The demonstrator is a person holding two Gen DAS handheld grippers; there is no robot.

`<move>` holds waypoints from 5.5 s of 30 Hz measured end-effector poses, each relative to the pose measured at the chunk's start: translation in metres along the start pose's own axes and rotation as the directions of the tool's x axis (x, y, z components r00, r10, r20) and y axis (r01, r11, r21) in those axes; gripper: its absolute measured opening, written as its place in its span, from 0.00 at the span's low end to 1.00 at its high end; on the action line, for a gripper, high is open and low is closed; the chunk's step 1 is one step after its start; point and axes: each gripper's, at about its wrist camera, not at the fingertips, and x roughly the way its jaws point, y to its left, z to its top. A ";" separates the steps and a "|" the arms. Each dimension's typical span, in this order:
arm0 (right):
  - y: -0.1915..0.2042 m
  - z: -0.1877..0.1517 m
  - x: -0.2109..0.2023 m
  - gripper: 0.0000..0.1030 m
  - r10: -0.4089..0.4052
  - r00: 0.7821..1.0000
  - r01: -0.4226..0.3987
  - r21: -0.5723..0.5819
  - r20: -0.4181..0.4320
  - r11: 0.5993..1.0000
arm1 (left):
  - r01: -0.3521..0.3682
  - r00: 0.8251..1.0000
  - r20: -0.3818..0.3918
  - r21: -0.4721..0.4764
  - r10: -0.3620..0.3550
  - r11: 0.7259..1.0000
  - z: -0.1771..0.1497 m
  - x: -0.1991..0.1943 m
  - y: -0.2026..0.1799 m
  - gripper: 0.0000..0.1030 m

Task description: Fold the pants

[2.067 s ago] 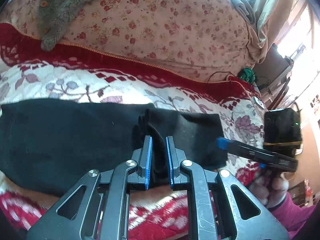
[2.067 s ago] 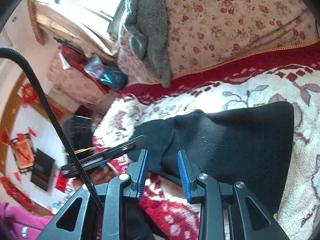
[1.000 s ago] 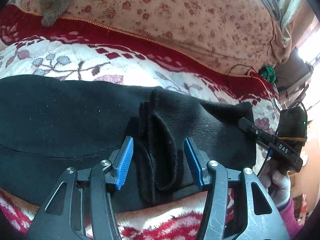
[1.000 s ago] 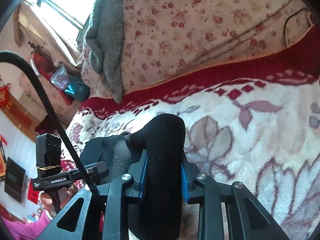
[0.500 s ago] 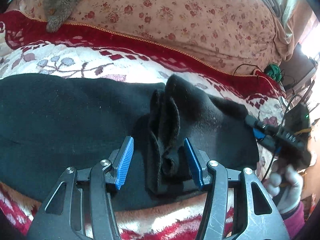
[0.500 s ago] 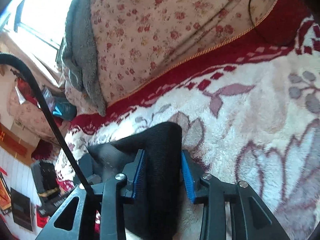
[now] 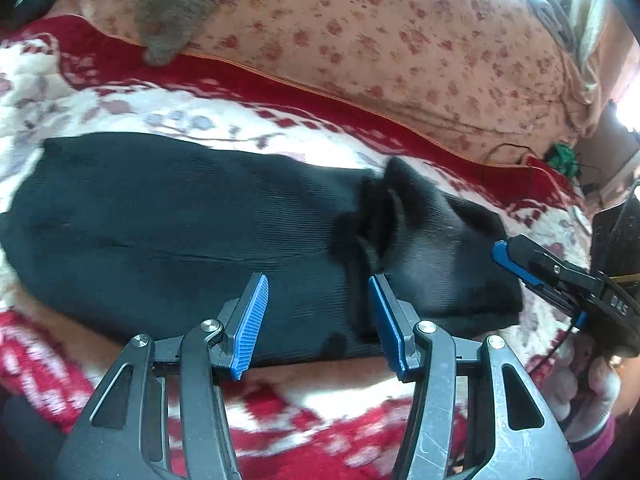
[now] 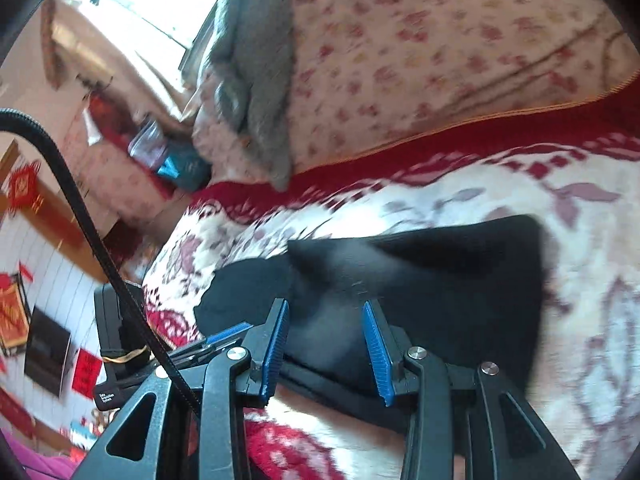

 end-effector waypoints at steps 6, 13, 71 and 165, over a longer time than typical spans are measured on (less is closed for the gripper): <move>0.034 -0.002 0.038 0.46 0.037 0.997 -0.041 -0.072 -0.067 0.997 | -0.089 0.995 0.030 -0.054 0.091 0.995 -0.001 -0.019 0.030 0.50; 0.067 -0.001 0.079 0.46 0.055 0.989 -0.072 -0.125 -0.135 0.990 | -0.124 0.990 0.055 -0.113 0.130 0.986 -0.003 -0.036 0.062 0.50; 0.148 0.028 0.193 0.50 0.018 0.953 -0.139 -0.382 -0.302 0.914 | -0.004 0.994 0.090 -0.479 0.054 0.878 -0.027 -0.062 0.180 0.51; -0.097 0.027 -0.088 0.48 0.004 0.994 -0.021 0.155 0.109 0.988 | 0.267 0.960 0.023 0.243 -0.280 0.933 -0.014 -0.026 -0.146 0.54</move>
